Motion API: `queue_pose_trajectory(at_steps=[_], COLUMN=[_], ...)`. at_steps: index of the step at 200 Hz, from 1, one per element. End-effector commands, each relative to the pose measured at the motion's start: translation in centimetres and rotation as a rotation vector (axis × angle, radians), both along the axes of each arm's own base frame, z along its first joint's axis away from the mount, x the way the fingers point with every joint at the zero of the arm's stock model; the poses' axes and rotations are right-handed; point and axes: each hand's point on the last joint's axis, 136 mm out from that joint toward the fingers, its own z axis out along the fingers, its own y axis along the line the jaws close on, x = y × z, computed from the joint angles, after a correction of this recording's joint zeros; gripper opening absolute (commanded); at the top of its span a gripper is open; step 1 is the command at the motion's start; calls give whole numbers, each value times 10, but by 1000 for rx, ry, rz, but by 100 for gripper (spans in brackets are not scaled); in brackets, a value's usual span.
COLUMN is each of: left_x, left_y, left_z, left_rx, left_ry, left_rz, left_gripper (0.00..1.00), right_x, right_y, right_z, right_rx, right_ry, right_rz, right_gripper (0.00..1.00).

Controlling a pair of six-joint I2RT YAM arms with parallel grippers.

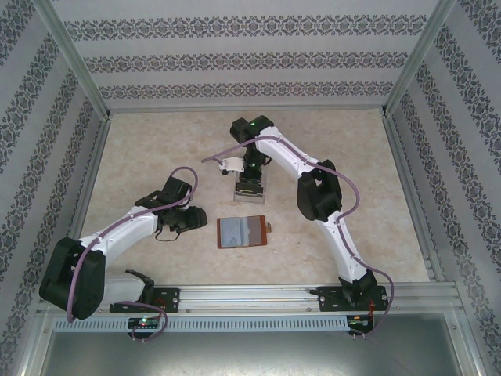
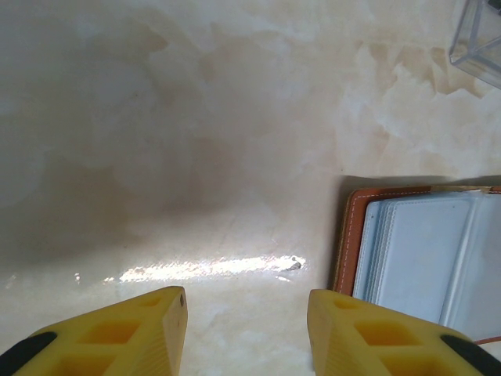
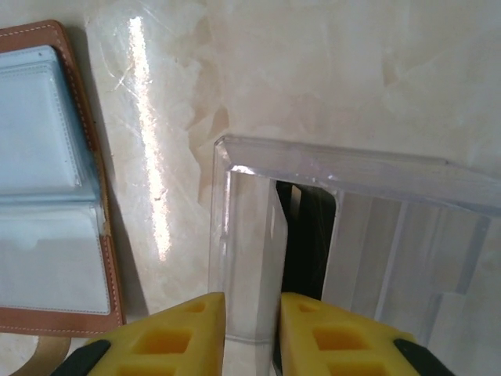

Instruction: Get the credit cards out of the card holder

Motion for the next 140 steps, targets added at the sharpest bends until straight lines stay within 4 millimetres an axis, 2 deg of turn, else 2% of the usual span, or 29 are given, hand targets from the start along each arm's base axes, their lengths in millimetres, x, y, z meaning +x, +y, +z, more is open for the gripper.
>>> queue_pose_trajectory(at_steps=[1,55,101,140], left_x=[4,6,16,23], left_y=[0,-2,-7,-14], left_z=[3,3,5,5], left_rx=[-3,-13,-24,-41], left_ry=[-1,-3,-15,-23], left_rz=[-3,-6,-17,-34], left_gripper=[45,45,45,45], right_x=[11,20,10,-2], right_y=[-4,-4,-2,7], right_z=[4,37,63,76], right_rx=[1,47,112,178], right_ry=[-58,-178,-242,-291], right_rz=[-19,-36,-81,-210], right_gripper=[28,30,32,33])
